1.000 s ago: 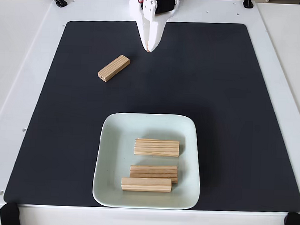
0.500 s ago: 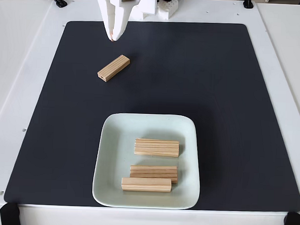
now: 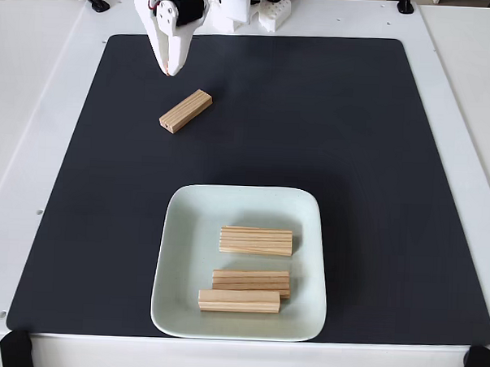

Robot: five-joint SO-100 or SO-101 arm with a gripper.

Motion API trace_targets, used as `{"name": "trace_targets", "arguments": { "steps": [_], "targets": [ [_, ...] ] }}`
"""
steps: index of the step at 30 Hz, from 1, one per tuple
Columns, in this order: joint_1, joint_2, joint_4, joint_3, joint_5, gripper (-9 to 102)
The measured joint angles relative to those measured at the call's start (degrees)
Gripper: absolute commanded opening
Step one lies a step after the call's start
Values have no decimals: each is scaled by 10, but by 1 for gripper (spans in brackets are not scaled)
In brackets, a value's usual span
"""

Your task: Pick up the wooden block and place them on the plate.

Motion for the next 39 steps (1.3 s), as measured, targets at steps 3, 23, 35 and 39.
{"name": "trace_targets", "arguments": {
  "steps": [3, 23, 35, 39],
  "targets": [
    [-4, -29, -41, 0, 0, 0],
    [-76, -75, -54, -50, 2, 0],
    [-72, -75, -9, -61, -6, 36],
    [-70, -75, -9, -61, -16, 43]
  ]
}}
